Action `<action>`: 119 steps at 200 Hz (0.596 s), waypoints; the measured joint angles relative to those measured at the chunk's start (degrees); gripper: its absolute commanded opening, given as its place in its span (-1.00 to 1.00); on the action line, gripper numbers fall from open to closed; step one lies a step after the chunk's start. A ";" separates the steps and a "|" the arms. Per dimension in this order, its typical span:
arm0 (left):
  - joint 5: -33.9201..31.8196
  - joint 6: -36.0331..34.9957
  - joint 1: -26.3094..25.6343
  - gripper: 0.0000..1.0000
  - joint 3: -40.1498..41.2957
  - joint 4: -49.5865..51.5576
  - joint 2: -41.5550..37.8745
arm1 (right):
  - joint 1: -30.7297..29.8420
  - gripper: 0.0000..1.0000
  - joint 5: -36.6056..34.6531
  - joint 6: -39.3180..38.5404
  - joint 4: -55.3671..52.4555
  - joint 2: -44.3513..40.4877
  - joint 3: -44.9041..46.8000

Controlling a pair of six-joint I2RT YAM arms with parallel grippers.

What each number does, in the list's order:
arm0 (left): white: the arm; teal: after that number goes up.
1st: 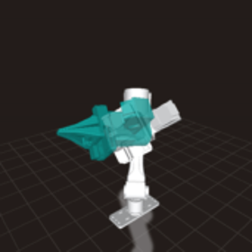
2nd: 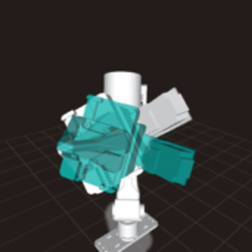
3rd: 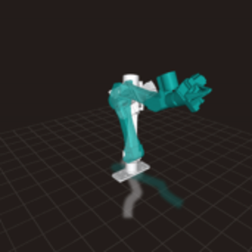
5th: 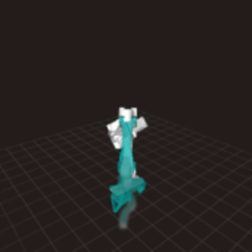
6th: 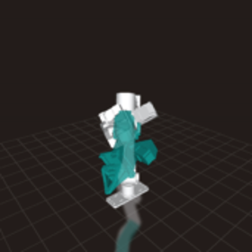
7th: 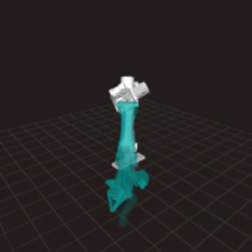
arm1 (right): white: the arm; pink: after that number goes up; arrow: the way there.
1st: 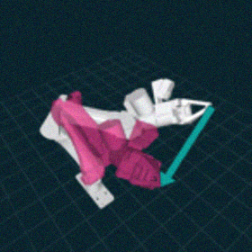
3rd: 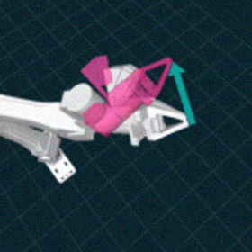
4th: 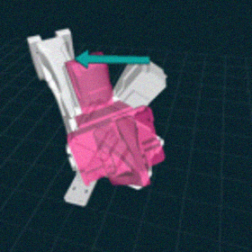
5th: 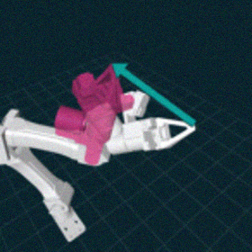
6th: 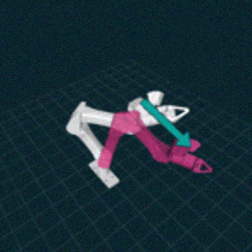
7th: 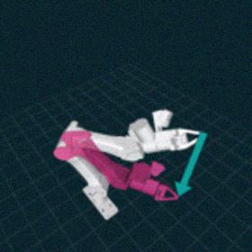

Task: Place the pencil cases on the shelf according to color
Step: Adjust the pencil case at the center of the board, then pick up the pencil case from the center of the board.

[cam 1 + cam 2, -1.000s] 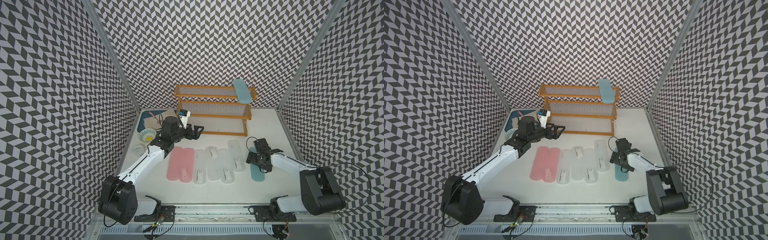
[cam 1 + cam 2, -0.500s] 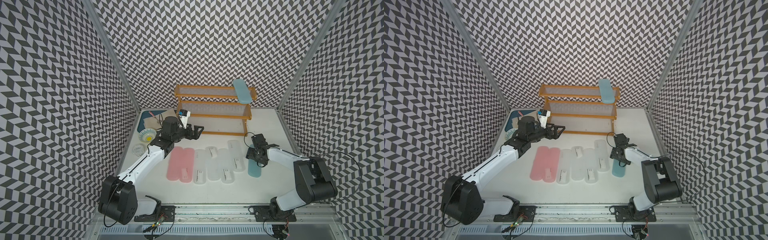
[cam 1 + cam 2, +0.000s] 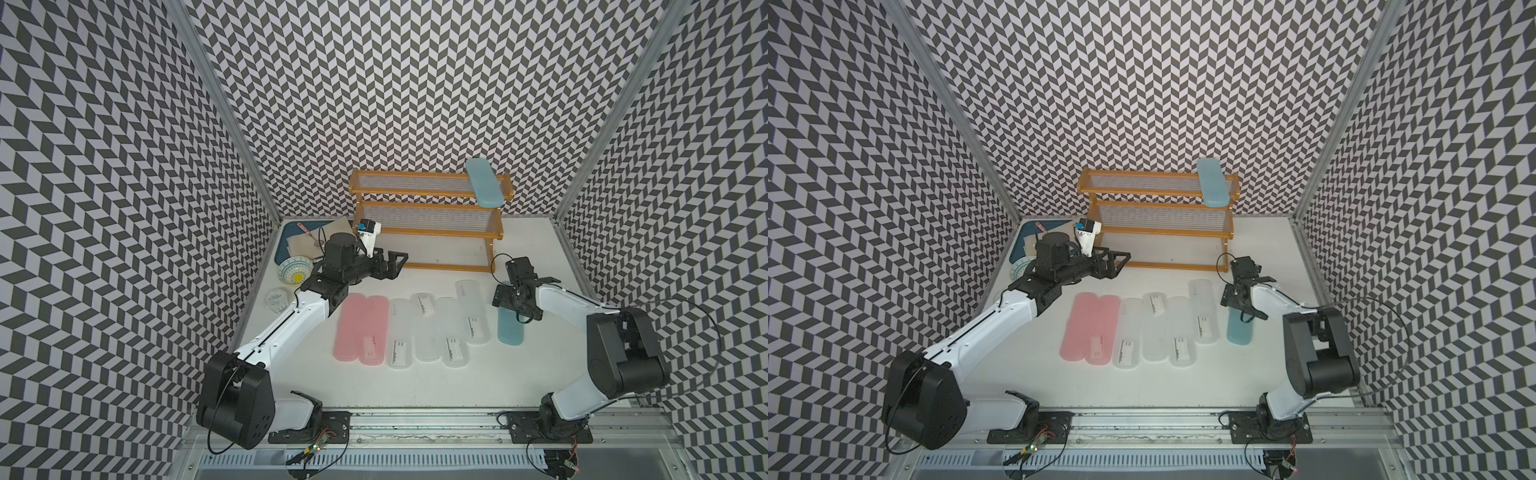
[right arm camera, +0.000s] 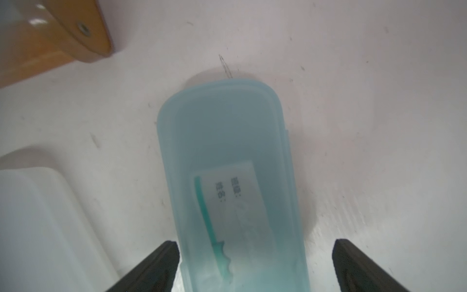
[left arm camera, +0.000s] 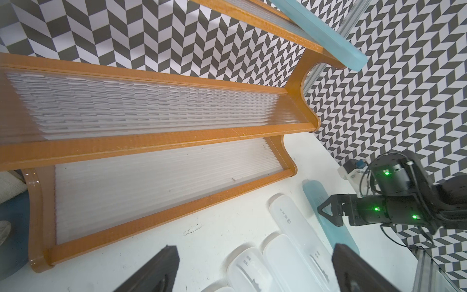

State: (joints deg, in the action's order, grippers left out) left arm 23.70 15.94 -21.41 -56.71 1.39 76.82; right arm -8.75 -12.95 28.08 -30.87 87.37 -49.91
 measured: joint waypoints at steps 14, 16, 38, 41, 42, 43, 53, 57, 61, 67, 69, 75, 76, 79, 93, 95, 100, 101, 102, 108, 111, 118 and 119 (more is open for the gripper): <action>0.07 0.02 0.00 0.99 0.00 0.00 0.02 | 0.00 0.99 0.83 0.46 -0.68 -4.94 1.22; 0.07 0.04 0.00 0.99 0.00 0.00 0.02 | 0.00 0.99 1.07 0.50 -0.66 -5.77 1.51; 0.13 0.15 0.00 0.99 0.00 -0.02 0.02 | -0.04 0.99 4.66 1.29 0.72 -11.56 5.95; 0.13 0.17 0.00 0.99 0.00 -0.02 0.02 | -0.09 0.99 5.05 1.42 0.92 -11.82 6.64; 0.13 0.17 0.00 0.99 0.00 -0.02 0.02 | -0.09 0.99 5.14 1.44 0.94 -11.85 6.84; 0.13 0.17 0.00 0.99 0.00 -0.02 0.02 | -0.11 0.99 5.31 1.57 1.03 -11.91 7.15; 0.15 0.17 0.00 0.99 0.00 -0.02 0.02 | -0.22 0.99 6.32 2.01 1.27 -11.78 9.40; 0.15 0.17 0.00 0.99 0.00 -0.04 0.02 | -0.31 0.99 6.56 2.21 1.25 -11.52 10.21; 0.15 0.17 0.00 0.99 0.00 -0.02 0.02 | -0.44 0.99 6.78 2.43 1.22 -11.19 11.13; 0.15 0.17 0.00 0.99 0.00 -0.04 0.02 | -0.61 0.99 7.04 2.69 1.09 -10.75 12.22; 0.15 0.17 0.00 0.99 0.00 -0.04 0.02 | -0.68 0.99 7.10 2.75 1.03 -10.67 12.48; 0.15 0.17 0.00 0.99 0.00 -0.04 0.02 | -0.96 0.99 7.30 3.02 0.87 -10.27 13.38; 0.15 0.17 0.00 0.99 0.00 -0.04 0.02 | -0.98 0.99 7.32 3.06 0.90 -10.25 13.49; 0.15 0.17 0.00 0.99 0.00 -0.04 0.02 | -1.14 0.99 7.34 3.15 0.83 -10.14 13.75; 0.15 0.17 0.00 0.99 0.00 -0.04 0.02 | -1.68 0.99 7.26 3.41 0.87 -10.08 14.40; 0.15 0.17 0.00 0.99 0.00 -0.04 0.02 | -1.70 0.99 7.26 3.50 0.94 -10.08 14.43; 0.13 0.17 -0.02 0.99 0.00 -0.07 0.02 | -1.81 0.99 7.28 3.52 1.11 -10.08 14.40; 0.13 0.17 -0.02 0.99 0.00 -0.07 0.00 | -1.86 0.99 7.28 3.54 1.18 -10.08 14.40; 0.15 0.17 -0.02 0.99 0.00 -0.07 0.02 | -1.88 0.99 7.30 3.56 1.20 -10.08 14.40; 0.13 0.17 -0.07 0.99 0.00 -0.07 0.00 | -1.97 0.99 7.28 3.67 1.42 -10.01 14.43; 0.13 0.17 -0.07 0.99 0.00 -0.07 0.02 | -2.01 0.99 7.28 3.72 1.51 -9.94 14.43; 0.13 0.17 -0.13 0.99 0.00 -0.07 0.02 | -2.14 1.00 7.10 3.80 1.66 -9.73 14.38; 0.13 0.17 -0.13 0.99 0.00 -0.07 0.00 | -2.16 1.00 7.02 3.85 1.70 -9.70 14.38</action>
State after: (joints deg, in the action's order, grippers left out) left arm 23.83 16.12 -21.54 -56.71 1.32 76.82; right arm -10.92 -5.93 31.92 -29.17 77.67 -35.53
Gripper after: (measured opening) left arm 0.993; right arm 0.995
